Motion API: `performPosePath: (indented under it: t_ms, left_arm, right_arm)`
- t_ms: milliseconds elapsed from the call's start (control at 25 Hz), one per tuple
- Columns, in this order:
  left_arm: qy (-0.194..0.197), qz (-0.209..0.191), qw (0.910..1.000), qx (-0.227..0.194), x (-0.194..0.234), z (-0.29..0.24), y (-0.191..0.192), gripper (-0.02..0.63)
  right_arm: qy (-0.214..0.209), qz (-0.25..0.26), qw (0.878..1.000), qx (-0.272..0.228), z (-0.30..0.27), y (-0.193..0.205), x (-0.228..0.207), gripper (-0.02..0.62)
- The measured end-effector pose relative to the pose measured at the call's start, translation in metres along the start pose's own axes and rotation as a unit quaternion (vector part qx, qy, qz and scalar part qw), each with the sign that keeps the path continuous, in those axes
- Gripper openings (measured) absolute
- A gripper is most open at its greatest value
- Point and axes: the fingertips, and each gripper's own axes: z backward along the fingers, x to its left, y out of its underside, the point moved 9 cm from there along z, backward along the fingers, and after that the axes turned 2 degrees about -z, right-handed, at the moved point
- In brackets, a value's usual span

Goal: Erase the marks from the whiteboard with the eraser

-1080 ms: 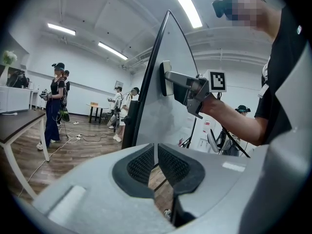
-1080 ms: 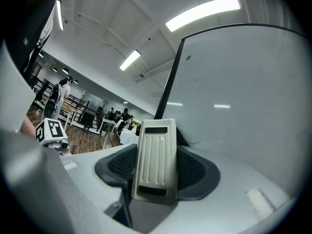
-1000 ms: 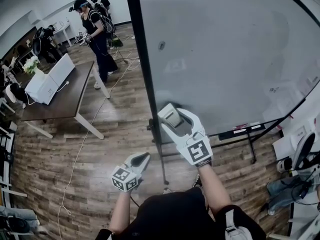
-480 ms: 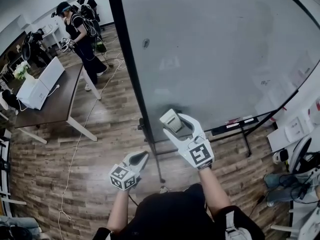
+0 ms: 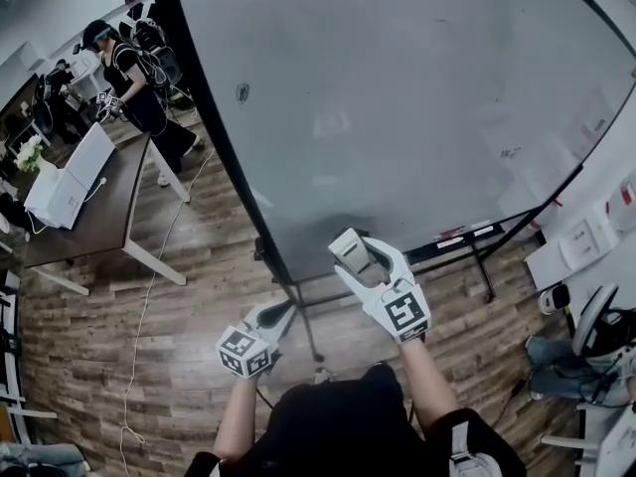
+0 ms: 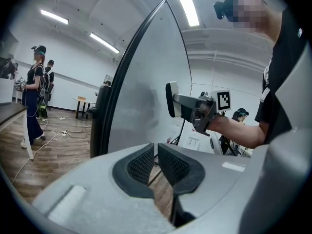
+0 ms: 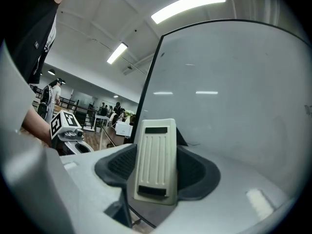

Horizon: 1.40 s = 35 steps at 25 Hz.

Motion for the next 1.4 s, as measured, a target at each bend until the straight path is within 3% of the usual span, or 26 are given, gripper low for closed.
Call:
performPosePath:
  t_ms: [480, 800, 1400]
  left_arm:
    - [0.031, -0.001, 0.9994, 0.013, -0.04, -0.052, -0.006, 0.034]
    - [0.018, 0.005, 0.9998, 0.006, -0.067, -0.059, -0.01, 0.034]
    - [-0.046, 0.018, 0.9986, -0.017, -0.118, -0.06, -0.01, 0.034]
  right_arm:
    - [0.008, -0.018, 1.0, 0.016, 0.056, 0.026, -0.033, 0.258]
    - [-0.068, -0.002, 0.998, 0.005, 0.085, 0.036, -0.02, 0.258]
    - [-0.15, -0.024, 0.988, 0.019, 0.118, 0.063, -0.018, 0.258]
